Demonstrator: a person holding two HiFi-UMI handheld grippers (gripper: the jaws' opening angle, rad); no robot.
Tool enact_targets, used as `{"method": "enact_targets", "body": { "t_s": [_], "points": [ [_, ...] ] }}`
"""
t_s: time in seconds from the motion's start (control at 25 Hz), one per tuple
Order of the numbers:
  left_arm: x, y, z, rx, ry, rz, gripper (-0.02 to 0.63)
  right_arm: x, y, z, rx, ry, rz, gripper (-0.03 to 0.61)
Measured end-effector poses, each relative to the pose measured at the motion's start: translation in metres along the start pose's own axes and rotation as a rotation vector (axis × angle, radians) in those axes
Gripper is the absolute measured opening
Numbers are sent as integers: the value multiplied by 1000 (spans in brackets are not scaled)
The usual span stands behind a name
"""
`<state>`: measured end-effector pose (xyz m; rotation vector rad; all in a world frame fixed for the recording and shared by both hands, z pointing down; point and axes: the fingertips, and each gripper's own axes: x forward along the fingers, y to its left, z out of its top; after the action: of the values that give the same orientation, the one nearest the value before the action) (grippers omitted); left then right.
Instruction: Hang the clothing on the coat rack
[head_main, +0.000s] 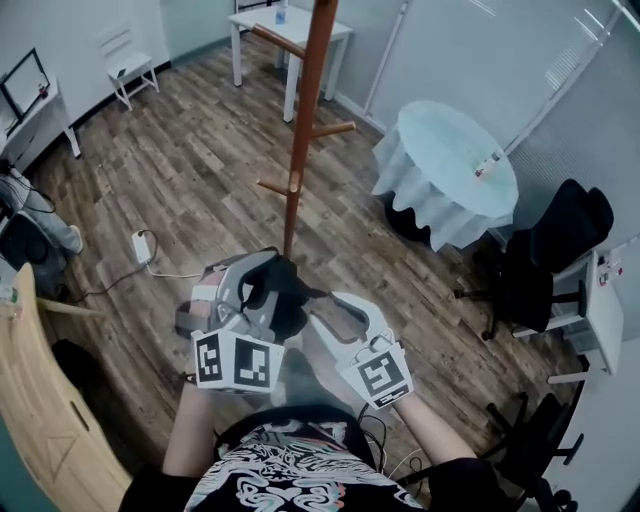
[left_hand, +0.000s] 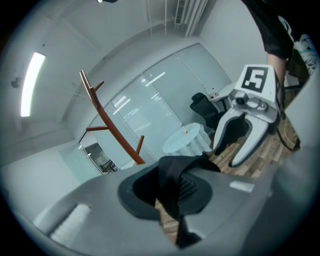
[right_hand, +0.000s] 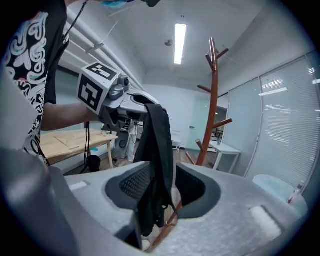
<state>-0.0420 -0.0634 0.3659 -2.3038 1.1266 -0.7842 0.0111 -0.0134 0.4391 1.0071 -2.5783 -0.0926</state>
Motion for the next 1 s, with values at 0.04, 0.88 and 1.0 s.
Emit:
{"method": "enact_targets", "body": {
  "t_s": [0.04, 0.88, 1.0],
  "points": [
    [2, 1, 1, -1, -1, -2, 15, 3, -2, 1, -8, 0, 3, 160],
    [45, 28, -1, -63, -42, -67, 15, 79, -45, -4, -94, 83, 36, 148],
    [55, 36, -4, -70, -45, -79, 15, 88, -56, -7, -102, 107, 39, 20]
  ]
}}
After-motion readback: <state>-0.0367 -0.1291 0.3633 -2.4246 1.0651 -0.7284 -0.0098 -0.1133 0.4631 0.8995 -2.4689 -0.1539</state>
